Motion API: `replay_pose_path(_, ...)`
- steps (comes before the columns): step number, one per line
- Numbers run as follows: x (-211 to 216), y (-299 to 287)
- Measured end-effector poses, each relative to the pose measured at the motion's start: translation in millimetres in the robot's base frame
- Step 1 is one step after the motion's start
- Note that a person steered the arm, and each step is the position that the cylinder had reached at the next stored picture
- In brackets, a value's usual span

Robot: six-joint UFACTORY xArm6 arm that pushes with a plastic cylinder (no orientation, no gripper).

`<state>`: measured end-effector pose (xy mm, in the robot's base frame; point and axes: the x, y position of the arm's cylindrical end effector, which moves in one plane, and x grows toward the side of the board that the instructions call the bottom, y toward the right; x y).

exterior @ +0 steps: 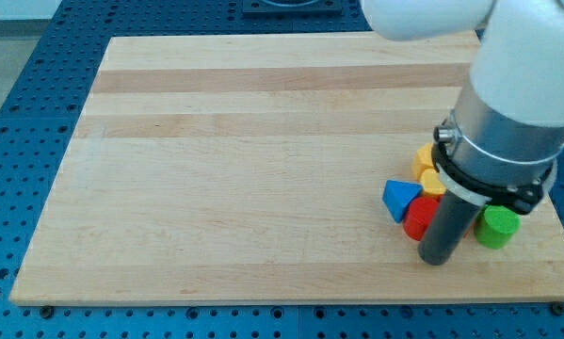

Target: Move the red circle up a bit

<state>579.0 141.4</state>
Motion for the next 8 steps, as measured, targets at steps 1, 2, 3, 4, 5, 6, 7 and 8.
replay_pose_path(1, 0.0, -4.8)
replay_pose_path(2, -0.3, -5.3)
replay_pose_path(3, -16.3, -5.5)
replay_pose_path(4, -25.9, -6.6)
replay_pose_path(5, -25.9, -9.8)
replay_pose_path(6, -28.6, -10.2)
replay_pose_path(7, -30.2, -10.2)
replay_pose_path(8, -16.7, -15.8)
